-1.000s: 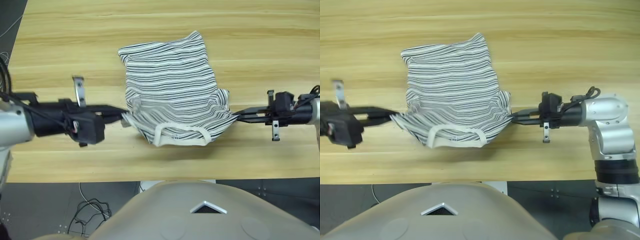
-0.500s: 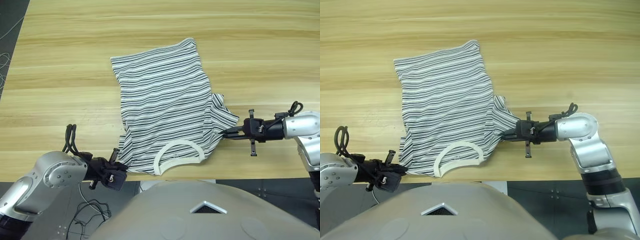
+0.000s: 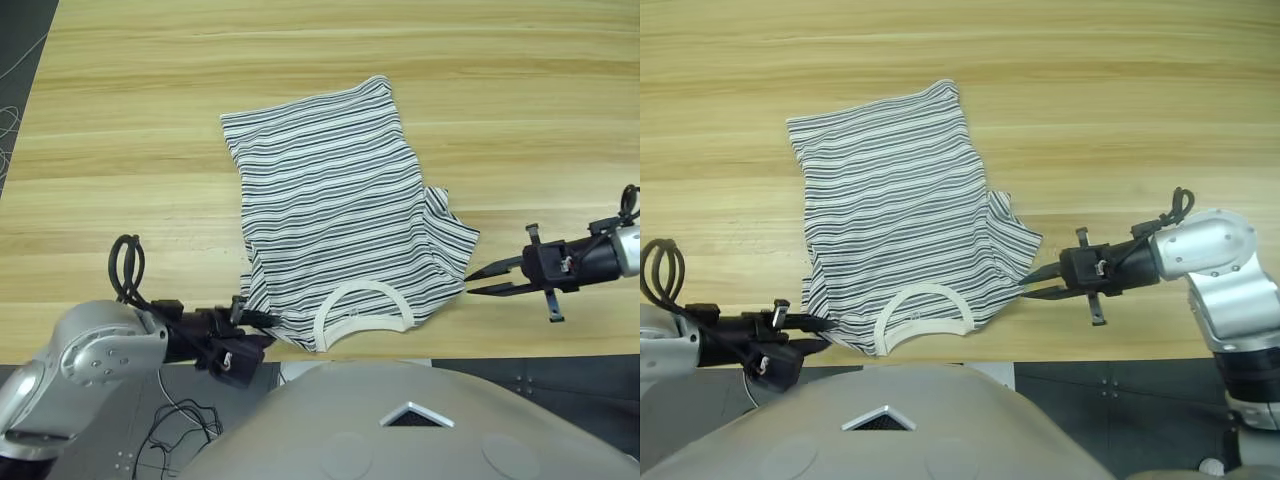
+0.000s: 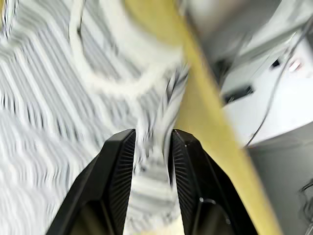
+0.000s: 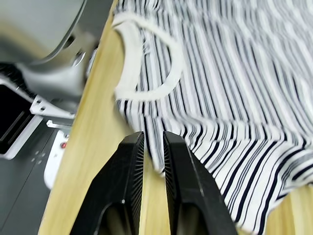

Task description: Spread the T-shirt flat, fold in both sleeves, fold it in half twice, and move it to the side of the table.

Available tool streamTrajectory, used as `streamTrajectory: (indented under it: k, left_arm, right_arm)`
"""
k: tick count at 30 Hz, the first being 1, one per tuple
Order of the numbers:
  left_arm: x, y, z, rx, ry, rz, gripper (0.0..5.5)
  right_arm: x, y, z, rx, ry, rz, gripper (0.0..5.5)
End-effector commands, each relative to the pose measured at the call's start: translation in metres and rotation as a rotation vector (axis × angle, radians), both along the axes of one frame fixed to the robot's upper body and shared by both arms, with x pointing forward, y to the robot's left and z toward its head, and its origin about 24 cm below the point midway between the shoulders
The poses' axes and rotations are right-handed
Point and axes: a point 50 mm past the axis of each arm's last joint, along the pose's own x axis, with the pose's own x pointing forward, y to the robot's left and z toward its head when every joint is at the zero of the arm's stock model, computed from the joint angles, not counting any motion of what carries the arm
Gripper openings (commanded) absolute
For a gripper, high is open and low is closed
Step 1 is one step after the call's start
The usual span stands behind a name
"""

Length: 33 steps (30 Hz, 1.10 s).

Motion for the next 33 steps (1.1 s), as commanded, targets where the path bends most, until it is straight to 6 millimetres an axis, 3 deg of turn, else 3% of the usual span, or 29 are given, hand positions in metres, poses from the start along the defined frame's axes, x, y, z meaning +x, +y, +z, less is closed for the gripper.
streamTrajectory:
  k: [1,3,6,13,19,26,33]
  left_arm:
    - [-0.013,0.004,0.007,0.037,0.126,0.012,1.37]
    - [-0.006,0.005,0.018,-0.019,0.123,0.07,1.37]
    - [0.023,0.022,0.027,-0.047,0.034,0.184,1.37]
    - [0.06,0.055,0.021,0.009,-0.091,0.318,1.37]
    - [0.074,0.061,-0.005,0.033,-0.157,0.319,1.37]
    - [0.09,0.073,-0.032,0.058,-0.191,0.33,1.37]
    - [0.097,0.079,-0.046,0.063,-0.187,0.331,1.37]
  right_arm:
    - [0.003,0.0,0.009,-0.005,-0.02,0.015,0.7]
    - [0.015,0.017,0.01,0.11,-0.132,-0.033,0.7]
    - [0.032,0.043,0.001,0.239,-0.256,-0.138,0.7]
    - [0.048,0.073,-0.033,0.28,-0.342,-0.234,0.7]
    - [0.044,0.078,-0.062,0.255,-0.339,-0.258,0.7]
    - [0.043,0.077,-0.074,0.239,-0.348,-0.289,0.7]
    - [0.041,0.074,-0.077,0.224,-0.355,-0.295,0.7]
